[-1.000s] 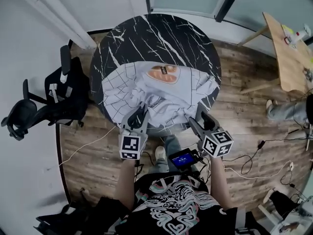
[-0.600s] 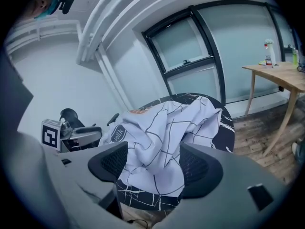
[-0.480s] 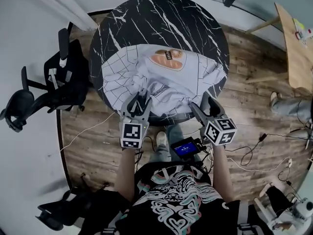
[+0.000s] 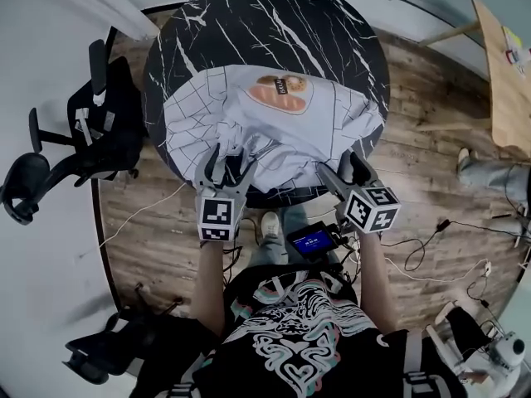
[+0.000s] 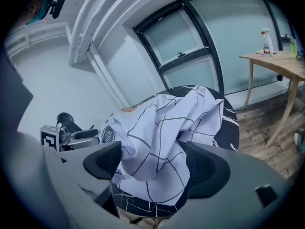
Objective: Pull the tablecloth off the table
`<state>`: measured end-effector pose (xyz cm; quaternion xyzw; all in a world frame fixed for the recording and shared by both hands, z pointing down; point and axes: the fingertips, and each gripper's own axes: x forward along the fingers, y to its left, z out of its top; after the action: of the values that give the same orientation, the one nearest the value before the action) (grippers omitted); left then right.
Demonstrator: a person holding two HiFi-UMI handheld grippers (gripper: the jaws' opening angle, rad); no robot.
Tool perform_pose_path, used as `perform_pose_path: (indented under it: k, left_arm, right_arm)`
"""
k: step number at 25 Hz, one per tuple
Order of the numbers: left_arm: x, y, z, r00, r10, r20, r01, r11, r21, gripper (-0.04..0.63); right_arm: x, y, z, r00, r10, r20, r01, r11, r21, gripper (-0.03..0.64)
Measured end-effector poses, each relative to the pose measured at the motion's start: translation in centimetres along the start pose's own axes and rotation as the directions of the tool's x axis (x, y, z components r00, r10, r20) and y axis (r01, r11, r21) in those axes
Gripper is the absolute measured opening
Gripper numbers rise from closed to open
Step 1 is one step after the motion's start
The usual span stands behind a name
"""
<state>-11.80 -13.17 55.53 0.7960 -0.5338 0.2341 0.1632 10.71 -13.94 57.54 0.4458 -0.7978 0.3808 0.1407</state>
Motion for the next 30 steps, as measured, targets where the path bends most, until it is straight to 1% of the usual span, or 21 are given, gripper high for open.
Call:
perform_pose_path:
  k: [3, 9, 12, 15, 18, 23, 28, 30]
  left_arm:
    - [0.6, 0.7, -0.3, 1.0, 0.02, -0.01, -0.02, 0.999, -0.026, 0.431]
    - [1.3, 1.5, -1.0, 0.998, 0.037, -0.046, -0.039, 0.998, -0.045, 0.469]
    - [1.7, 1.8, -1.3, 0.997, 0.035, -0.066, -0.039, 0.997, -0.061, 0.479]
    - [2.1, 1.8, -1.9, 0.994, 0.013, -0.105, -0.021, 0.997, -0.075, 0.48]
    - [3.0, 1.8, -1.5, 0.996, 0.002, -0.091, -0.008, 0.998, -0.07, 0.482]
    - [4.4, 1.8, -1.8, 0.993, -0.014, -0.12, 0.006, 0.997, -0.071, 0.49]
    - [4.9, 1.6, -2.0, 0.989, -0.036, -0.146, 0.028, 0.998, -0.057, 0.492]
    - [5.2, 1.3, -2.3, 0.987, -0.05, -0.155, 0.04, 0.997, -0.068, 0.494]
  right_arm:
    - [0.6, -0.3, 0.2, 1.0, 0.012, -0.013, -0.012, 1.0, 0.008, 0.408]
    - [1.7, -0.9, 0.4, 0.999, 0.03, -0.036, -0.029, 0.999, 0.025, 0.41]
    - [2.3, -1.1, 0.5, 0.998, 0.034, -0.045, -0.034, 0.999, 0.006, 0.41]
    - [2.8, -1.3, 0.5, 0.997, 0.044, -0.063, -0.044, 0.999, 0.005, 0.41]
    - [3.3, -1.8, 0.3, 0.996, 0.043, -0.079, -0.043, 0.999, 0.011, 0.411]
    - [4.2, -2.5, -0.1, 0.993, 0.043, -0.11, -0.043, 0.999, 0.006, 0.411]
    - [5.1, -2.6, -0.4, 0.986, 0.077, -0.15, -0.075, 0.997, 0.021, 0.411]
    - [5.5, -2.4, -0.5, 0.981, 0.106, -0.162, -0.102, 0.994, 0.038, 0.411]
